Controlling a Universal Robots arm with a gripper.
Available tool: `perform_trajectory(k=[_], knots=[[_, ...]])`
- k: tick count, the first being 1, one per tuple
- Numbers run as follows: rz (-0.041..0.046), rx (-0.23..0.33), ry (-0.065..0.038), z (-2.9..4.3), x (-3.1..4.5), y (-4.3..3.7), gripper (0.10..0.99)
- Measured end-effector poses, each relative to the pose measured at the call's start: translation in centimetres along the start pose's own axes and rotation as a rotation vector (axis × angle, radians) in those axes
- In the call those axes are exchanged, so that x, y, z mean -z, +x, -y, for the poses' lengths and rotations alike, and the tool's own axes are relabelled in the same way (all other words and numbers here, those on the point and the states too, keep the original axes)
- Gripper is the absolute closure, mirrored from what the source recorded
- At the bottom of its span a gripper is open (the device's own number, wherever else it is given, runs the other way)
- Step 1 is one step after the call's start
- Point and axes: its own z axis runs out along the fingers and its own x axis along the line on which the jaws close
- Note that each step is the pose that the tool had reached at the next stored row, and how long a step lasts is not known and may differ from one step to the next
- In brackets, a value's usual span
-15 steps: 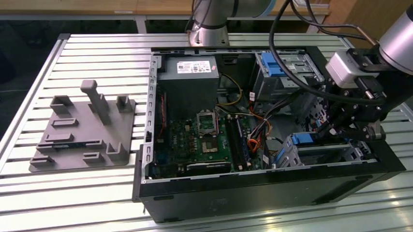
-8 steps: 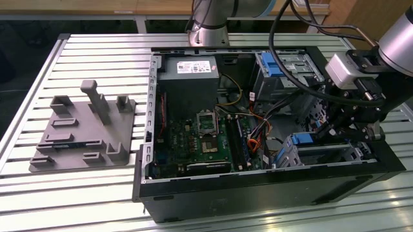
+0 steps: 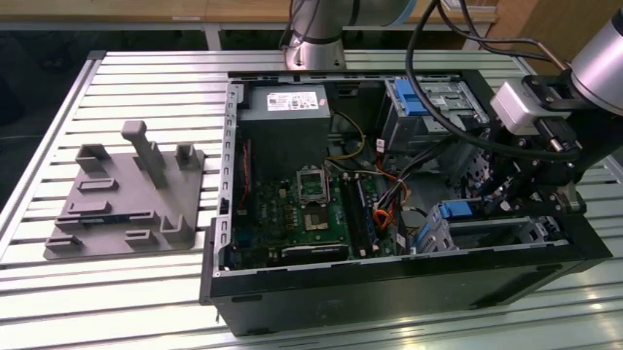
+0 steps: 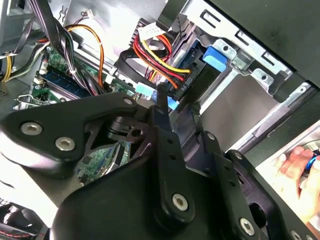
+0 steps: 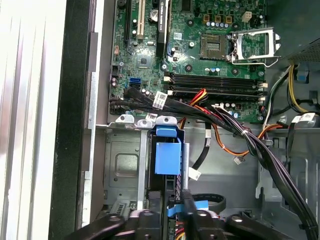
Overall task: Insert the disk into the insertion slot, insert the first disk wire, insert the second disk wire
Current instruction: 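Insert the second disk wire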
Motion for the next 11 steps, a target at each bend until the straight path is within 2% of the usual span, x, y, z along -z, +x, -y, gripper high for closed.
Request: perform_trajectory(k=[1,2,11], knots=[[-0.0001,0.000,0.000,-0.01,0.08,-0.01,0.816],[-0.0001,0.000,0.000,-0.02,0.20,-0.02,0.753],[0.0012,-0.018,0.001,-0.30,2.41,-0.20,0.753]])
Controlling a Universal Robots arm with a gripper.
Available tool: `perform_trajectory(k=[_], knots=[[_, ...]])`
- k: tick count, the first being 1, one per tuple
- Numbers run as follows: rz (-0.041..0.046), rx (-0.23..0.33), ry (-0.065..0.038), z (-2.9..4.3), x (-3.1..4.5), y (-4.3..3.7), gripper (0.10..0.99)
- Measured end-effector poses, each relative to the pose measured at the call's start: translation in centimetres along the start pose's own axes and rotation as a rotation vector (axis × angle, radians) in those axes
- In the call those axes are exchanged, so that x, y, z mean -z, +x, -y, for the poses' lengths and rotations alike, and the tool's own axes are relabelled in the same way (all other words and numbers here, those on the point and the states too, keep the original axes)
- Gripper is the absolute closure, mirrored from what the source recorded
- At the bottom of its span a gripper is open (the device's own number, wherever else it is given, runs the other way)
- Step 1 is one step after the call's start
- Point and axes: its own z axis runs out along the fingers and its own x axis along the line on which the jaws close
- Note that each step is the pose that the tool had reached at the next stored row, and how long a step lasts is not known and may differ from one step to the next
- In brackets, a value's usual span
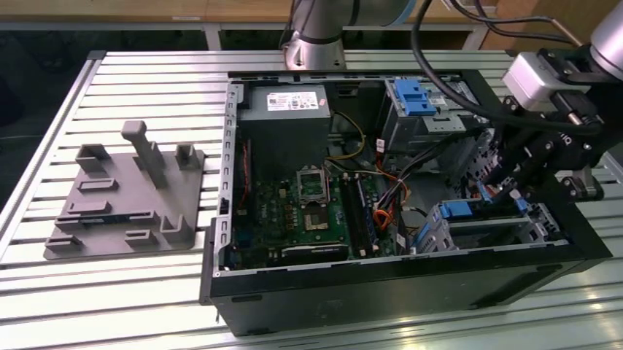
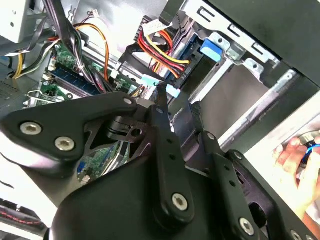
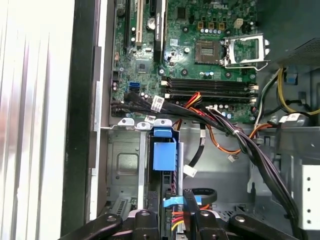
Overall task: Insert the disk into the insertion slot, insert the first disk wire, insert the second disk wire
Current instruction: 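Insert the second disk wire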
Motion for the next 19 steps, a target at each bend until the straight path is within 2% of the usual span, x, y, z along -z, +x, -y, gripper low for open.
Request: perform_trajectory(k=[5,8,13,16,19], knots=[[0.0007,-0.011,0.010,-0.54,1.03,-0.26,0.753],[0.0008,-0.016,0.018,-0.93,1.19,-0.39,0.753],[-0.0003,-0.017,0.019,-1.05,1.18,-0.45,0.765],[-0.0004,-0.017,0.019,-1.05,1.19,-0.45,0.949],[-0.0004,-0.017,0.019,-1.05,1.19,-0.45,0.984]])
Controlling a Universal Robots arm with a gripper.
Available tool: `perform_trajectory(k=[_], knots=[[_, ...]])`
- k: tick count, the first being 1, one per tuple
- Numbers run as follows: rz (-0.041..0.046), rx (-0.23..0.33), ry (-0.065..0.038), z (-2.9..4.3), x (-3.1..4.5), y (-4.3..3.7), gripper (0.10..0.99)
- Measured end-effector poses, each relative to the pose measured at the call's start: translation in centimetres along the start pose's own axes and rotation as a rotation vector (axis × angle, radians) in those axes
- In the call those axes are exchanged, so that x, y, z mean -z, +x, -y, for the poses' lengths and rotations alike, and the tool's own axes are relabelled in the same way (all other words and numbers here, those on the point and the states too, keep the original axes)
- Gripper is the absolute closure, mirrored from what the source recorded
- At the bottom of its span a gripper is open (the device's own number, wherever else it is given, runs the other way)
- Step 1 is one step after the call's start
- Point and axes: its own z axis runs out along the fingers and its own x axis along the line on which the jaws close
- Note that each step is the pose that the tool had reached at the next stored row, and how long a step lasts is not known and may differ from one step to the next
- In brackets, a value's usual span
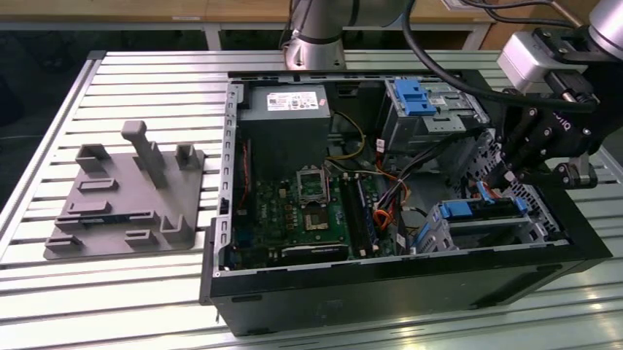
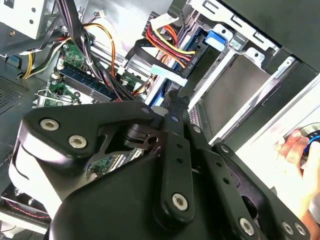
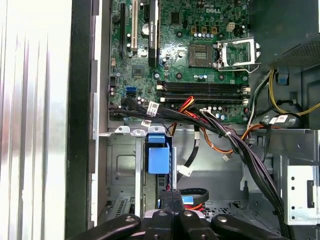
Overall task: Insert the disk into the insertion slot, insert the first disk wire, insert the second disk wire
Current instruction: 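Insert the second disk wire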
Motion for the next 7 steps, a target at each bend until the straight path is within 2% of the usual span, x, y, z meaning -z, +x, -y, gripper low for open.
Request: perform_trajectory(k=[7], knots=[[-0.0001,0.000,0.000,0.00,0.00,0.00,0.984]])
